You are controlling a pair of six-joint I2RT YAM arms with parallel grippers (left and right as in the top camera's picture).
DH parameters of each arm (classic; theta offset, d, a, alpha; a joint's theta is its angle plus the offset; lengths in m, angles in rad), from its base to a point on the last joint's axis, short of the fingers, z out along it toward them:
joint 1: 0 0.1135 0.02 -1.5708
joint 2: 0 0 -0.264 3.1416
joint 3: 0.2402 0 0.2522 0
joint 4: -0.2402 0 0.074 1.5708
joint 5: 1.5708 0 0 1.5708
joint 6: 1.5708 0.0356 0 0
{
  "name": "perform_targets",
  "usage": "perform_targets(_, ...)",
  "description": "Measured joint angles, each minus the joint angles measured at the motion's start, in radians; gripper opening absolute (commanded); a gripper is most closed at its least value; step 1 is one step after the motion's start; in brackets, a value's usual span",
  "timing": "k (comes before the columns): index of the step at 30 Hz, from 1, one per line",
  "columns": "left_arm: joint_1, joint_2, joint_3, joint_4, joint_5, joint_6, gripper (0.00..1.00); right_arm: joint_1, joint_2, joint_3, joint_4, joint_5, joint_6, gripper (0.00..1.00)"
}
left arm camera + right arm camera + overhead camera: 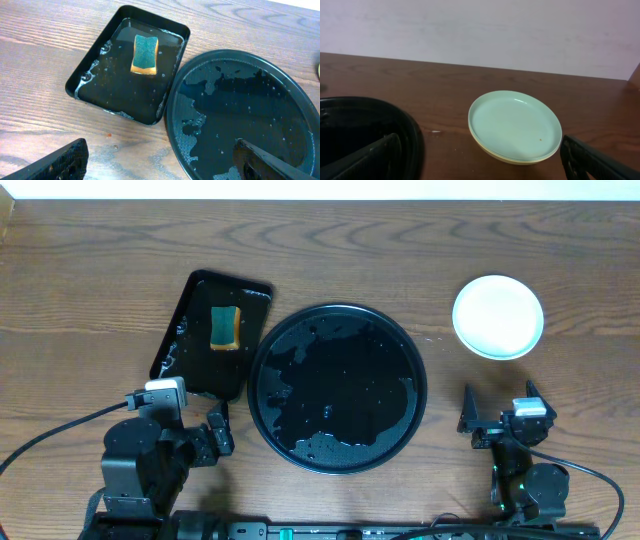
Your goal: Clean dirty plates on tray and stack at the side
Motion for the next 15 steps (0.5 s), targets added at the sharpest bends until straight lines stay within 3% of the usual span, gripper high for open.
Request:
perform_targets(11, 0.000, 0.000, -0.005, -0.024, -0.025, 0.004, 0.93, 0.000, 0.000, 0.000, 0.000, 0.000, 0.000, 0.99)
perform_targets(15, 0.000, -0.012, -0.054, 0.040, -0.040, 0.011, 0.93, 0.000, 0.000, 0.000, 0.000, 0.000, 0.000, 0.99)
